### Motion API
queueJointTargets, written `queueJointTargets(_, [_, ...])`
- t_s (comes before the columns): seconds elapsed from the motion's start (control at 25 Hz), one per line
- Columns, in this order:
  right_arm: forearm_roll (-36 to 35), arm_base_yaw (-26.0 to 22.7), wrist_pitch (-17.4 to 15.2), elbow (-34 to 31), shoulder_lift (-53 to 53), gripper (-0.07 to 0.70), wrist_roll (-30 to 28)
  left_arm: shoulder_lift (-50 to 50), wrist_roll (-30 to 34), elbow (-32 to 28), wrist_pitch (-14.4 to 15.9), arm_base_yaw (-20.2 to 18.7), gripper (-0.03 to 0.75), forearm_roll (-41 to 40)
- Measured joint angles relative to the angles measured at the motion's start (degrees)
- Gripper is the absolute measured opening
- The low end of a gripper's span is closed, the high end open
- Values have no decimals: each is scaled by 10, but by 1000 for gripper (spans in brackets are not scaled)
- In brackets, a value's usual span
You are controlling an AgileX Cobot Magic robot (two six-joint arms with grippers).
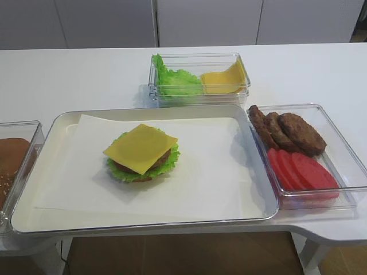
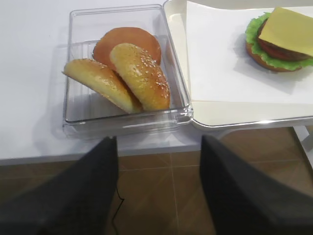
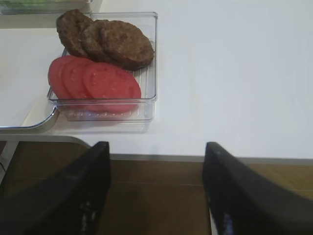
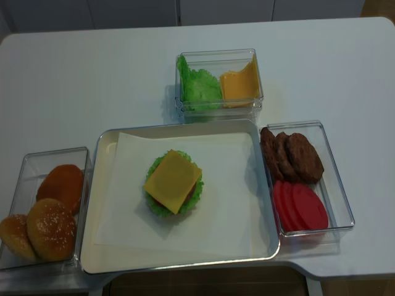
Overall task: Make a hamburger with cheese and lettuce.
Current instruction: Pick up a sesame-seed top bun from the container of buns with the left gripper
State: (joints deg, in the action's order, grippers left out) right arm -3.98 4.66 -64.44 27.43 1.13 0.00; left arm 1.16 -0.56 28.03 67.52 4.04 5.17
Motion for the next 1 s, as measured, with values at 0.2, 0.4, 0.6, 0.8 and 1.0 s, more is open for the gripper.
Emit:
queueJointTargets(0.2, [0,0,0,0,0,450,0,0,0,0,0,0,403,0])
queueJointTargets(0.4, [0,0,0,0,0,450,0,0,0,0,0,0,403,0])
queueJointTargets(0.6, [0,0,0,0,0,450,0,0,0,0,0,0,403,0])
queueJointTargets(0.8, [0,0,0,0,0,450,0,0,0,0,0,0,403,0])
queueJointTargets(1.0, [0,0,0,0,0,450,0,0,0,0,0,0,403,0])
